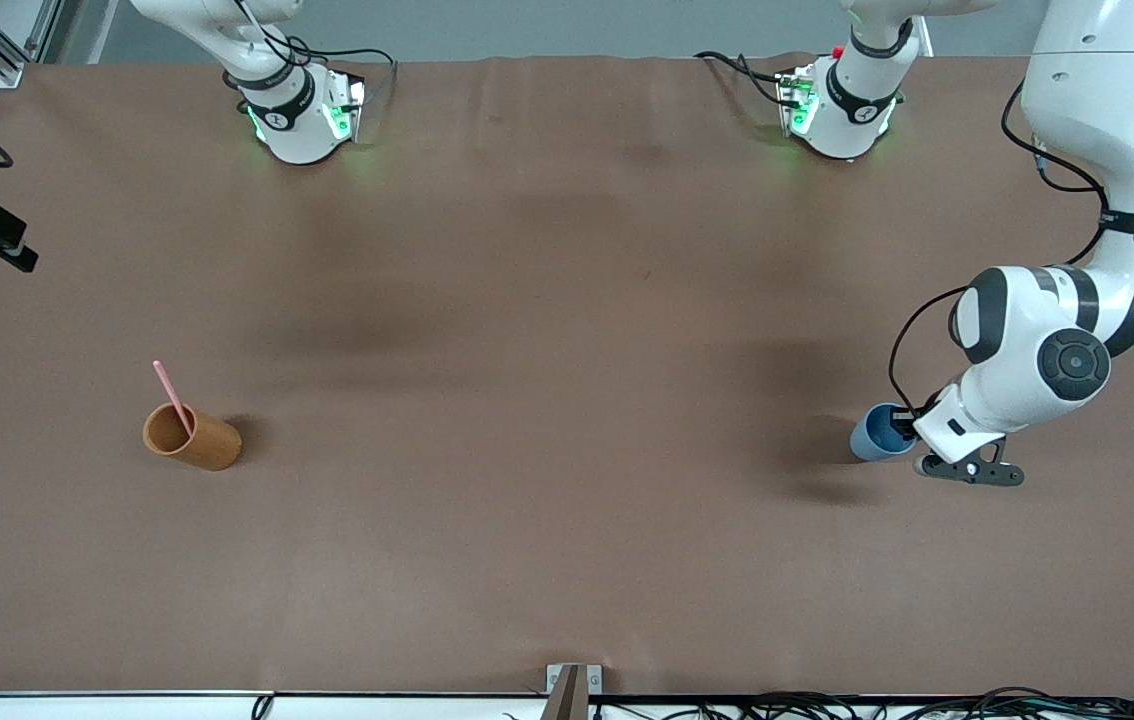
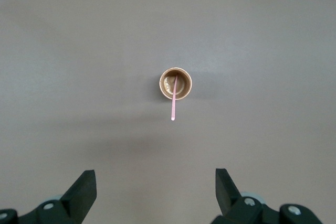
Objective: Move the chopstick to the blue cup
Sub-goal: 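Grasp the blue cup with the left gripper and lift it, then carry the blue cup toward the table middle with the left gripper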
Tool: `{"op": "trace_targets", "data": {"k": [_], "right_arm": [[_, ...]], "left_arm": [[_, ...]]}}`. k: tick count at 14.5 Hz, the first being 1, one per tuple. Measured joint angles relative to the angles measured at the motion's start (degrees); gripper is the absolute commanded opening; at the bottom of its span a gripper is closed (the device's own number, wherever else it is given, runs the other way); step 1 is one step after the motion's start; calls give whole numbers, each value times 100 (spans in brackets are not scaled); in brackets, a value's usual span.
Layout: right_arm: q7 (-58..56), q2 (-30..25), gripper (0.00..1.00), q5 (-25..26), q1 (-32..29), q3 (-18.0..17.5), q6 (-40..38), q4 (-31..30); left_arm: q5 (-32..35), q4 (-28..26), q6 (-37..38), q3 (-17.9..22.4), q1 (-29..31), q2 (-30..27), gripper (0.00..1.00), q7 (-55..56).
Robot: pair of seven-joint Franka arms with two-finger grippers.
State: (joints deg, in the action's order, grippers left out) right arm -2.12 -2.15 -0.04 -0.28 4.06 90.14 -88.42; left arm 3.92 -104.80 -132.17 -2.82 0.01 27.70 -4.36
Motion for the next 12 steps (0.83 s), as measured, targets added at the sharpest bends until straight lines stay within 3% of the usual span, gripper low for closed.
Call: {"op": "trace_targets", "data": {"k": [3, 6, 9, 12], "right_arm": [[0, 0, 100, 0, 0, 1, 2, 0], [0, 1, 100, -1, 0, 4, 3, -1], [0, 2, 100, -1, -1, 7, 11, -2], [0, 5, 100, -2, -2, 12, 24, -3]], "left_arm": [[0, 420, 611, -121, -26, -168, 0, 246], [0, 1014, 1544, -506, -401, -383, 0, 1524], [-1, 1192, 1669, -665, -1324, -326, 0, 3489], [-1, 1543, 1649, -674, -2371, 191, 0, 5178]]}}
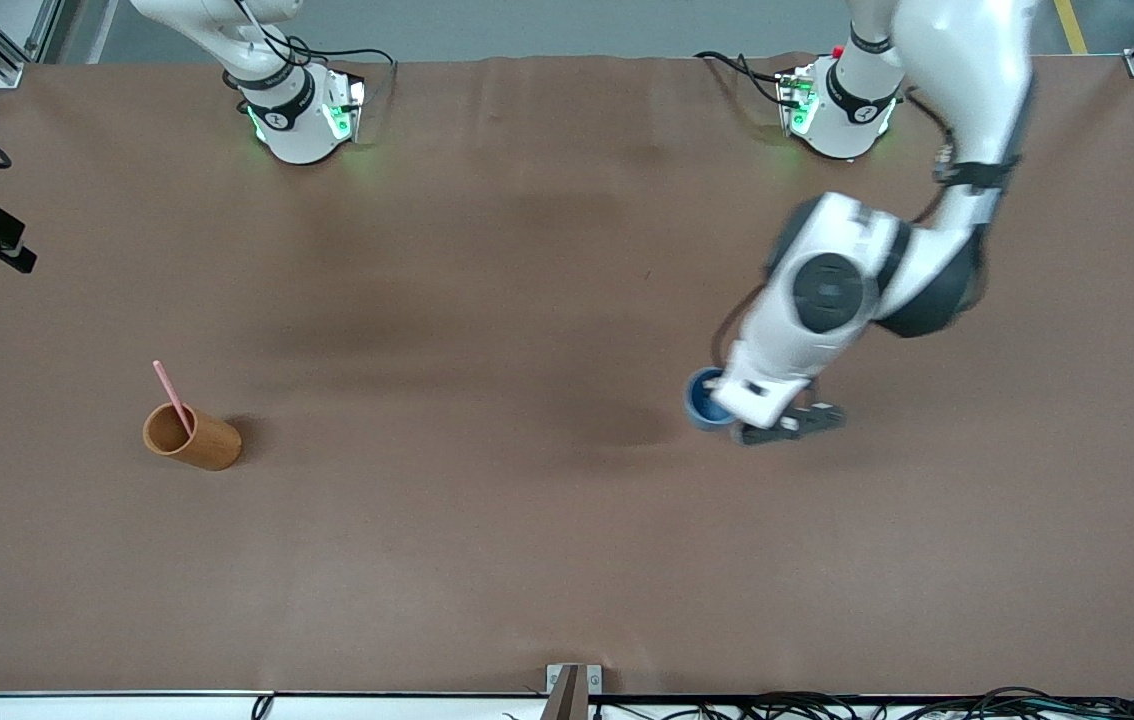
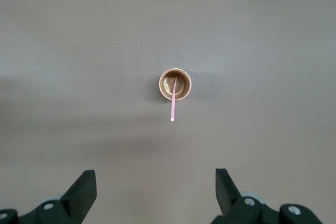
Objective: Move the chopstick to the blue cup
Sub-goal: 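Carry the blue cup toward the table middle with the left gripper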
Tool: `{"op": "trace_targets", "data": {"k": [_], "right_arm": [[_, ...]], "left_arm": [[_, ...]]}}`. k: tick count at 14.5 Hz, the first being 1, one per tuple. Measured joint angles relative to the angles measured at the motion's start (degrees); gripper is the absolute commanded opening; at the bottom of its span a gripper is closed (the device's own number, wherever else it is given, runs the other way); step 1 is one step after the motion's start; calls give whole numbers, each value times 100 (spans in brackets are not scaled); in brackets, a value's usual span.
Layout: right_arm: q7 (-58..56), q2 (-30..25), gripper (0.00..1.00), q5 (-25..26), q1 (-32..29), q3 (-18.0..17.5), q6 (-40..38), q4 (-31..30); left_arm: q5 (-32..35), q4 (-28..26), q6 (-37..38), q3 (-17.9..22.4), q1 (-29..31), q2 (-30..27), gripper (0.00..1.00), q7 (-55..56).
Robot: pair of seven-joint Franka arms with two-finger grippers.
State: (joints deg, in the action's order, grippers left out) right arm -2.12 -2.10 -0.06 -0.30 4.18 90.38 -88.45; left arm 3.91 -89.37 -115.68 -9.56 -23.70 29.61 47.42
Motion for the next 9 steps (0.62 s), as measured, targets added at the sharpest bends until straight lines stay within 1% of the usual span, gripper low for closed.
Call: {"op": "trace_targets", "data": {"k": [2, 4, 6, 9], "right_arm": [[0, 3, 100, 0, -4, 4, 11, -1], [0, 13, 100, 0, -15, 9, 37, -4], [0, 34, 100, 0, -29, 16, 62, -5], [0, 60, 100, 0, -61, 25, 74, -5]], "left_arm": [[-36, 381, -37, 0, -434, 459, 0, 625], [-141, 661, -219, 2, -653, 808, 0, 896], [-166, 787, -461, 2, -777, 1005, 0, 1063], [-169, 830, -562, 2, -840, 1085, 0, 1140]]}}
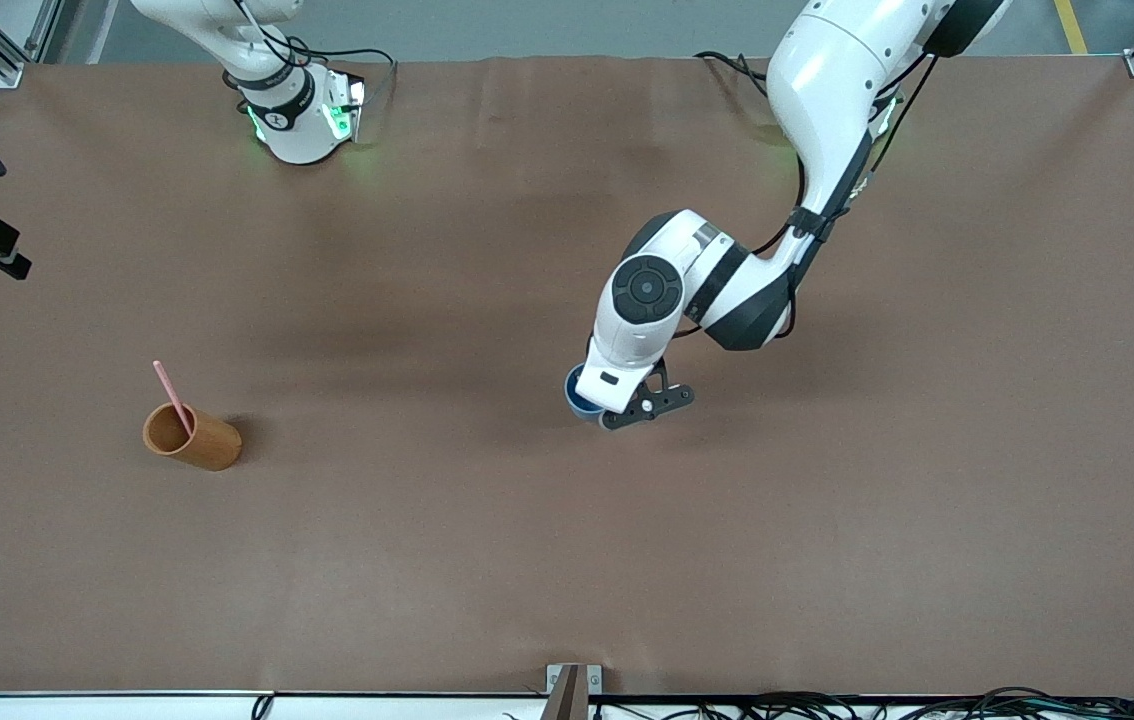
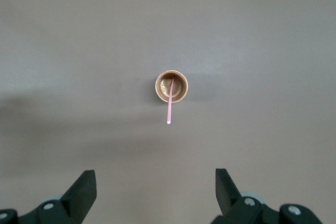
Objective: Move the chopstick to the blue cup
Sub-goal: 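Carry the blue cup toward the table middle with the left gripper, then release the blue cup while the right gripper reaches the orange cup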
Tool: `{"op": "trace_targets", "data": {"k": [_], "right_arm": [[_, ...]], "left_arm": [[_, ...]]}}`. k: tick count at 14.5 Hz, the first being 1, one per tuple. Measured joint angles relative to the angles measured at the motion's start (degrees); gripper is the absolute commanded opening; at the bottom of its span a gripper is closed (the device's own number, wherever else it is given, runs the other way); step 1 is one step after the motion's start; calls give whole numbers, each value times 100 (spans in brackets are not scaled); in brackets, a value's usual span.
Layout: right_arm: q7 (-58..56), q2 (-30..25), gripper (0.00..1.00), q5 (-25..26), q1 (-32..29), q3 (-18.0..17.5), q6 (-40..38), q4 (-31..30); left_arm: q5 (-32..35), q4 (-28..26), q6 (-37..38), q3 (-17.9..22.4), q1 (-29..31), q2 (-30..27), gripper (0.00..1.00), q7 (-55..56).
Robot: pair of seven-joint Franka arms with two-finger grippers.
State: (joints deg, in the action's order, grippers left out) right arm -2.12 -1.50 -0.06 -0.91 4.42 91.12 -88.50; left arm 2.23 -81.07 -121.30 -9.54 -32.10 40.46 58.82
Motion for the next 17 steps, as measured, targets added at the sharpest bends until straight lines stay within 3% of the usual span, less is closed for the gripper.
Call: {"op": "trace_targets", "data": {"k": [4, 5, 6, 9, 10, 14, 17], "right_arm": [[0, 22, 100, 0, -10, 1, 120, -36], [0, 29, 100, 0, -21, 3, 195, -77], [0, 47, 100, 0, -38, 5, 263, -115], [0, 186, 100, 0, -114, 6, 564, -243], [0, 236, 100, -2, -135, 6, 784, -374], [0, 444, 100, -7, -146, 3, 1726, -1035], [0, 728, 100, -10, -145, -8, 2090, -1172]], "left_arm": [[-6, 0, -231, 2, -13, 96, 2, 0], [-6, 1, -253, 1, -20, 124, 9, 0], [-6, 1, -257, 1, -24, 152, 24, 0], [-6, 1, -273, 11, -21, 196, 93, -18], [-6, 9, -281, 17, -19, 195, 100, -23], [-3, 210, -115, 93, 49, -32, 100, -62], [-4, 311, 566, 130, 585, -780, 100, -876]]}}
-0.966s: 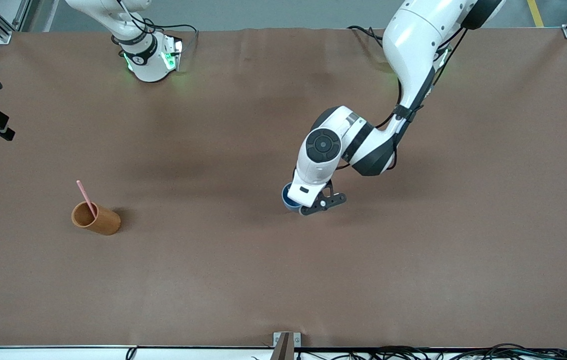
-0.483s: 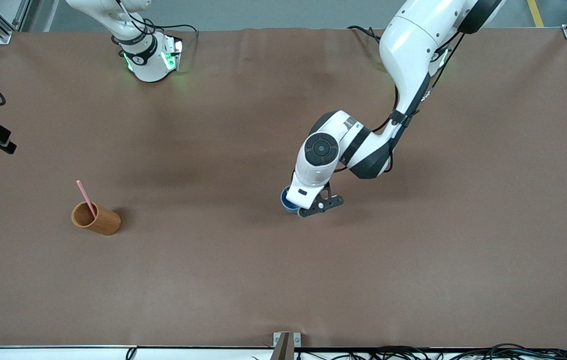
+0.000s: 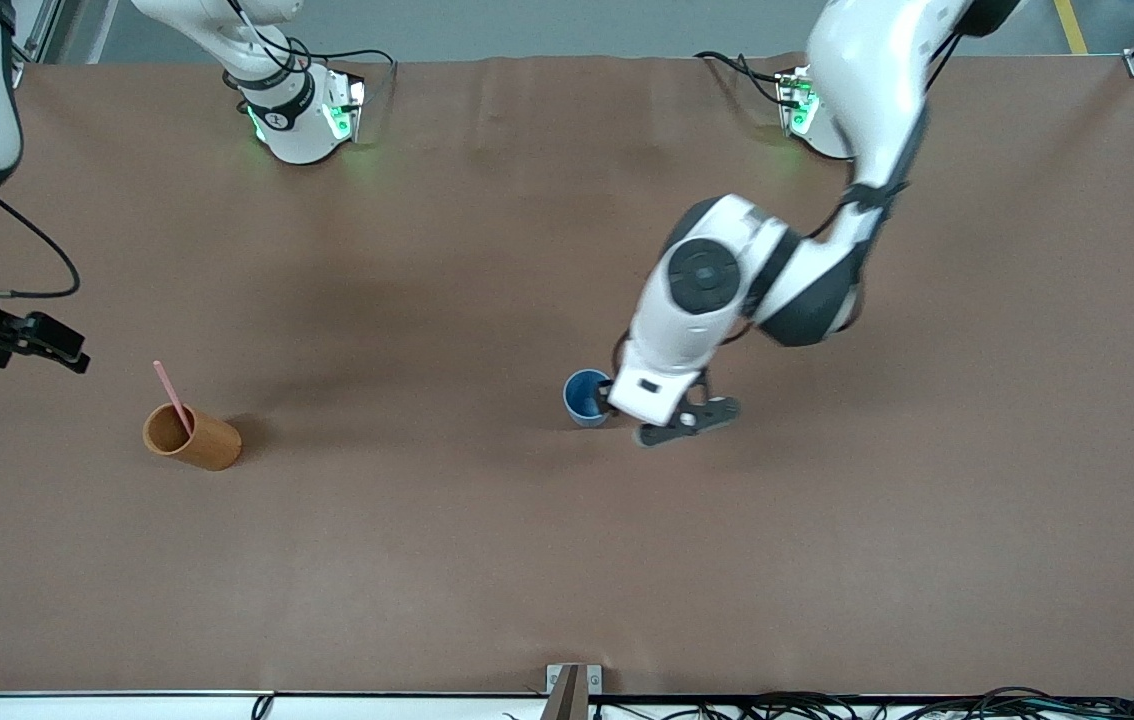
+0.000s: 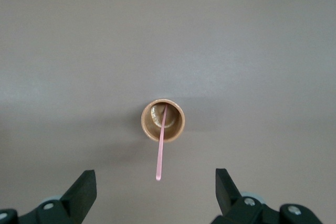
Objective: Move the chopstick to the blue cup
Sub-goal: 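Release the blue cup while the right gripper reaches the orange cup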
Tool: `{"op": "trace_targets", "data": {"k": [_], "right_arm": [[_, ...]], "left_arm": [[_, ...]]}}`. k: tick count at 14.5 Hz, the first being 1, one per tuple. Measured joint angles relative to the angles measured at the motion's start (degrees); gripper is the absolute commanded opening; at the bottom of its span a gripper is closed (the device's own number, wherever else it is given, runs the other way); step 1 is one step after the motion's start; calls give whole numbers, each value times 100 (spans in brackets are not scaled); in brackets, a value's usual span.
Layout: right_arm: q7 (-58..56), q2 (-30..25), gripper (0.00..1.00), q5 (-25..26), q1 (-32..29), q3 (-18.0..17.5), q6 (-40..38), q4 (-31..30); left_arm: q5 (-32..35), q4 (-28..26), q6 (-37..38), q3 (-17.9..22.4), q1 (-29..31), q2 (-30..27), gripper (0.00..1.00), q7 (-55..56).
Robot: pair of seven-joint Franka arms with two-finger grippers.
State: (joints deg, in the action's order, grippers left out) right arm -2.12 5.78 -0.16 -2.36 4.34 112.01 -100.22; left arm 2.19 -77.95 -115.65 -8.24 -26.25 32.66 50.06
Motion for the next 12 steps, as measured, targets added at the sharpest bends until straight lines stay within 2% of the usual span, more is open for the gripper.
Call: {"op": "trace_targets", "data": {"k": [3, 7, 12], "right_arm": [[0, 339, 100, -6, 8, -20, 301, -12], [0, 823, 100, -9, 28, -46, 720, -21], [0, 1201, 95, -9, 52, -53, 981, -56]], "left_arm": [[-12, -8, 886, -28, 778, -784, 100, -1381], [-106, -31, 1599, -44, 1638, -1505, 100, -3463], [-226, -155, 2428, -39, 2431, -2364, 100, -5181]]}}
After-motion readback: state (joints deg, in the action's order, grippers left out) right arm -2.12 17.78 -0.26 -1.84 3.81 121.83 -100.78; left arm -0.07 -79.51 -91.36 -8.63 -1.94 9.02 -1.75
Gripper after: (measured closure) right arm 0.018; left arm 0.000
